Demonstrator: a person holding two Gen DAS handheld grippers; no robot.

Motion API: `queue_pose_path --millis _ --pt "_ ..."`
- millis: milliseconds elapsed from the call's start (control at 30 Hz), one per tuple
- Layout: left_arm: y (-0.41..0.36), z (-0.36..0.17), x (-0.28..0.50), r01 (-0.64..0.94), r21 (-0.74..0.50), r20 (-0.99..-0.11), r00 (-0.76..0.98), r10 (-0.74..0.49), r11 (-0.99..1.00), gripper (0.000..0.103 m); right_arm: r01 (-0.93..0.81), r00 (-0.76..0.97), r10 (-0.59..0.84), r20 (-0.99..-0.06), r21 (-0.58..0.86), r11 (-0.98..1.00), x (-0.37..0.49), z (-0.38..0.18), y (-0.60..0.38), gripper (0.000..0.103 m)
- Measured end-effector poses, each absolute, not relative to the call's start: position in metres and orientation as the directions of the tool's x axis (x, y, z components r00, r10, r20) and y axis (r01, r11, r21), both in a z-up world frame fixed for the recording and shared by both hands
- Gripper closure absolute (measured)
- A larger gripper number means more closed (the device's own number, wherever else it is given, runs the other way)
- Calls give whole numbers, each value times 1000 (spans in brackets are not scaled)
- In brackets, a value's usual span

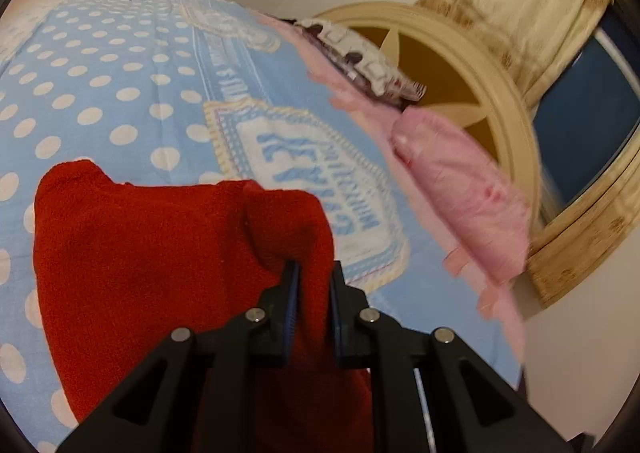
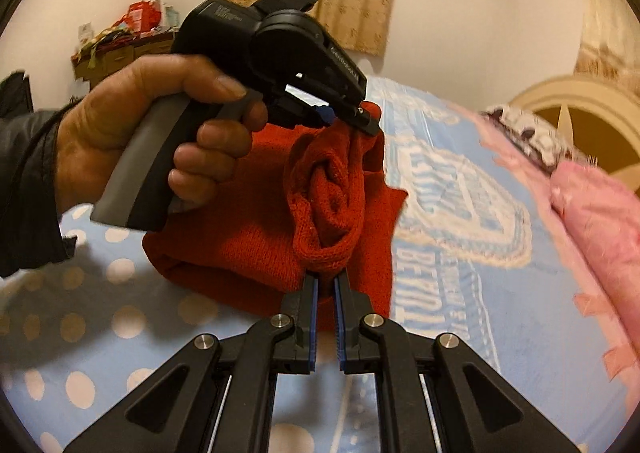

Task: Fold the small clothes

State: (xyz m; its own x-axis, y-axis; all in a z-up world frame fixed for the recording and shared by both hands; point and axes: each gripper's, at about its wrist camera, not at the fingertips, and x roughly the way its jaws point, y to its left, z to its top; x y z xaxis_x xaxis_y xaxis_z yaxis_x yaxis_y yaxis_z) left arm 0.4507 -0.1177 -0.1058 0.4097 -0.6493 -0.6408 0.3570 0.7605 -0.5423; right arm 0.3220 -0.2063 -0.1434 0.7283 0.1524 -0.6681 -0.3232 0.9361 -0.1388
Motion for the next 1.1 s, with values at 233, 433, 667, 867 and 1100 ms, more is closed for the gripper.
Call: queue_pose_path --millis 233,433,667,867,1100 --pt "-129 -83 420 456 -408 -650 463 -603 791 45 -305 637 208 -742 4 952 328 -156 -233 97" --pt "-90 -76 384 418 -219 -642 619 -453 882 24 -298 567 231 -791 65 952 328 -159 -248 95" --pt "-31 -106 331 321 -175 -641 680 -355 931 24 -241 602 260 -755 138 961 338 -134 -286 36" --pt "-32 -118 321 341 -169 -628 686 -367 925 15 -206 600 379 -705 321 924 408 -118 -297 36" --pt "-47 -136 311 411 -119 -633 670 -388 904 14 -110 482 441 -757 447 888 499 -161 -282 72"
